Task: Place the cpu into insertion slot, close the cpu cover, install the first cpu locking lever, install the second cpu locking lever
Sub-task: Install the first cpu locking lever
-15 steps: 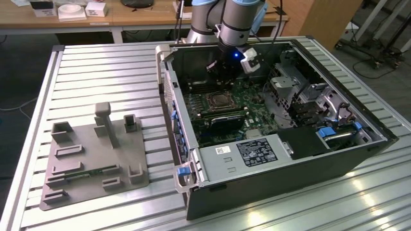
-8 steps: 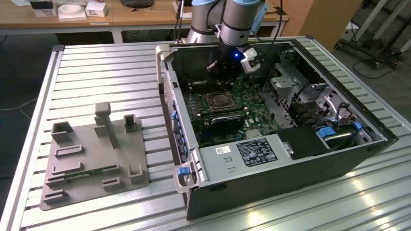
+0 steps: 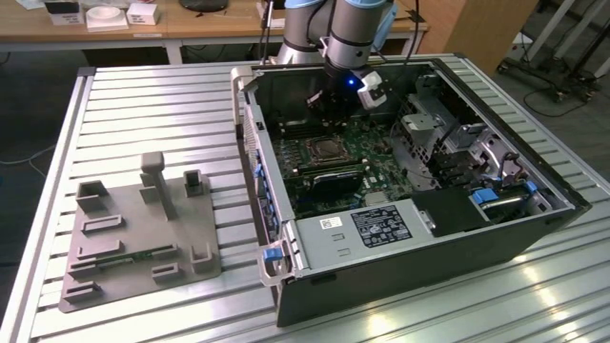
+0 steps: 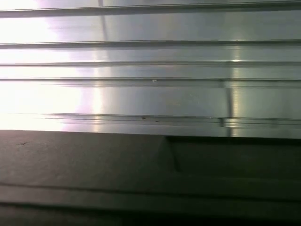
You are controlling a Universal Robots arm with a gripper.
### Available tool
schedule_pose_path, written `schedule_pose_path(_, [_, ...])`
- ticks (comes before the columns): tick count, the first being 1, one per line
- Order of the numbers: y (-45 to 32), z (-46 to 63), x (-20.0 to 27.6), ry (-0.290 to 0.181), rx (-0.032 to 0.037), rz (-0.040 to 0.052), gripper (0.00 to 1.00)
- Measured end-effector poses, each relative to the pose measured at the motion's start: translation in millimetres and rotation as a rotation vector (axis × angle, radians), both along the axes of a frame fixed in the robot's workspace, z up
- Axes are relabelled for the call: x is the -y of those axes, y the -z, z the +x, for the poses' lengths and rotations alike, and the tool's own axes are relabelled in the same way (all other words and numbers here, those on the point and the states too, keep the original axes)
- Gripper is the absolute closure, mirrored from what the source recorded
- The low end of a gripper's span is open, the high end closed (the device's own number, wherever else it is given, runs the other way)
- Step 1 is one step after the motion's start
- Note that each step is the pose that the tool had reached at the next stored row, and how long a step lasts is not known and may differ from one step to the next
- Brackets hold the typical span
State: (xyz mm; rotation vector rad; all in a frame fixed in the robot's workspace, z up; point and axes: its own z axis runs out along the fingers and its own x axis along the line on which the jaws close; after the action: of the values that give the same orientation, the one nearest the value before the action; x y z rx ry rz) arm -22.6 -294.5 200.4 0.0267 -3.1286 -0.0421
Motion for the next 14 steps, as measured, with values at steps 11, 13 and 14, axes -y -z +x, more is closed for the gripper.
schedule_pose_path(11, [0.2,0.0,0.0,0.000,-0.0014,-0.0048,0.89])
schedule_pose_path(13, [0.3,0.0,-0.1,0.000,-0.0014,-0.0068,0.89])
schedule_pose_path(14, [0.3,0.0,-0.1,0.000,-0.0014,-0.0090,0.89])
